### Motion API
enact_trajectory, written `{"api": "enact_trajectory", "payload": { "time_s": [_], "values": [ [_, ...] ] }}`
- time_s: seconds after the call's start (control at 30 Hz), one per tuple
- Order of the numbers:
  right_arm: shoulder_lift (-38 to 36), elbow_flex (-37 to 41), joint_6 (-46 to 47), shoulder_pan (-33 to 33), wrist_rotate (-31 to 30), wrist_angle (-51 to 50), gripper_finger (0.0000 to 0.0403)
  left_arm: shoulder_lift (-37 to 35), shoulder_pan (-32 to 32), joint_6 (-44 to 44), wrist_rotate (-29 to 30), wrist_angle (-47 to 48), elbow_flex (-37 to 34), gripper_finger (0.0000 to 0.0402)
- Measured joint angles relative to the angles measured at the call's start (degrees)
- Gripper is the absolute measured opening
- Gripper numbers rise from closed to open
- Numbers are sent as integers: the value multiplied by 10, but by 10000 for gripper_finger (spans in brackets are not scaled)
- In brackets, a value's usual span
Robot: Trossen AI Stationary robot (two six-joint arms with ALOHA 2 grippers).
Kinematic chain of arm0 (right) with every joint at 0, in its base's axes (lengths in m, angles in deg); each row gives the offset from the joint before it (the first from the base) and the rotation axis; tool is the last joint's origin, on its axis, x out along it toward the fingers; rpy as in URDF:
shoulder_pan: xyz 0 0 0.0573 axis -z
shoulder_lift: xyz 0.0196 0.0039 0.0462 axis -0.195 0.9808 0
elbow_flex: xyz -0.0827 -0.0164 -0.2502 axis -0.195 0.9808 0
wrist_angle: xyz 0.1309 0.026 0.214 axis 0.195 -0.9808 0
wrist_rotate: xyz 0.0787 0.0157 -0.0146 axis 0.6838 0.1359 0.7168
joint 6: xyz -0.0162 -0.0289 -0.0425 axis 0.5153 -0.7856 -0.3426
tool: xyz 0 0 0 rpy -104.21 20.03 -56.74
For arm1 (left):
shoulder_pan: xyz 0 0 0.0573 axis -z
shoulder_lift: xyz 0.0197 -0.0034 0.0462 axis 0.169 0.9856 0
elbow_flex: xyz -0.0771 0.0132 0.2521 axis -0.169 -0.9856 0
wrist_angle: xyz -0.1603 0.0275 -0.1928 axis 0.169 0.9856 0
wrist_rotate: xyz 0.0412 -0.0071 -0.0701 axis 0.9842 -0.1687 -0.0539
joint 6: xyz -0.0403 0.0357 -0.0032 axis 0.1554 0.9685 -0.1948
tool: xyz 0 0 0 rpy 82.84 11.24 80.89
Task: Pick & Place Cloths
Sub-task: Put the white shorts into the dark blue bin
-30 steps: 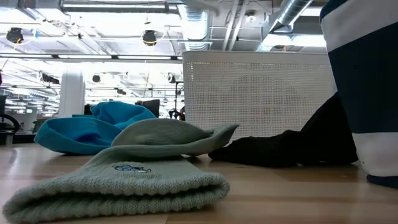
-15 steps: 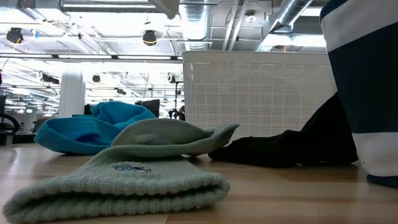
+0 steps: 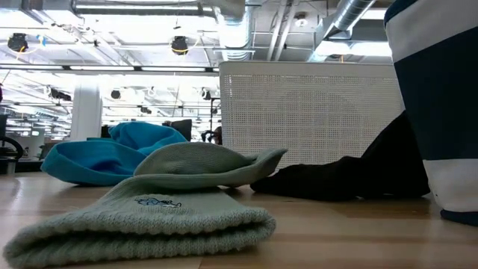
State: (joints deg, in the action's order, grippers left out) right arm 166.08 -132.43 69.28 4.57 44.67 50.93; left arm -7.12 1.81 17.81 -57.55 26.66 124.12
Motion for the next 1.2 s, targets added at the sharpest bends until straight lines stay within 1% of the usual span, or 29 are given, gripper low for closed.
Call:
{"api": "enact_trajectory", "payload": {
  "time_s": [0.07,0.2,0.33,0.47,0.57,0.63,0.77,0.93,1.1,1.2],
  "values": [
    [-28,-1,24,-2,-21,-46,16,0,0,-3,-7,8,0,47],
    [-83,-2,93,-19,-56,-146,16,0,2,-11,-21,76,0,92],
    [-128,-2,221,-56,-56,-264,16,2,-1,-30,-21,142,-8,138],
    [-140,-2,372,-127,-58,-380,16,26,-11,-33,-27,146,-14,175],
    [-132,-1,485,-199,-57,-454,16,61,-28,-47,-69,142,-14,188],
    [-120,-1,554,-250,-57,-486,16,89,-39,-62,-105,135,-14,190],
    [-89,-1,681,-339,-56,-524,16,146,-54,-65,-164,129,-7,191],
    [-49,13,820,-430,-45,-524,16,209,-67,-64,-214,119,23,191],
    [-18,53,947,-483,26,-525,16,263,-84,-65,-263,95,46,191],
    [1,77,999,-505,62,-524,16,294,-88,-65,-276,82,61,191]
  ]
}}
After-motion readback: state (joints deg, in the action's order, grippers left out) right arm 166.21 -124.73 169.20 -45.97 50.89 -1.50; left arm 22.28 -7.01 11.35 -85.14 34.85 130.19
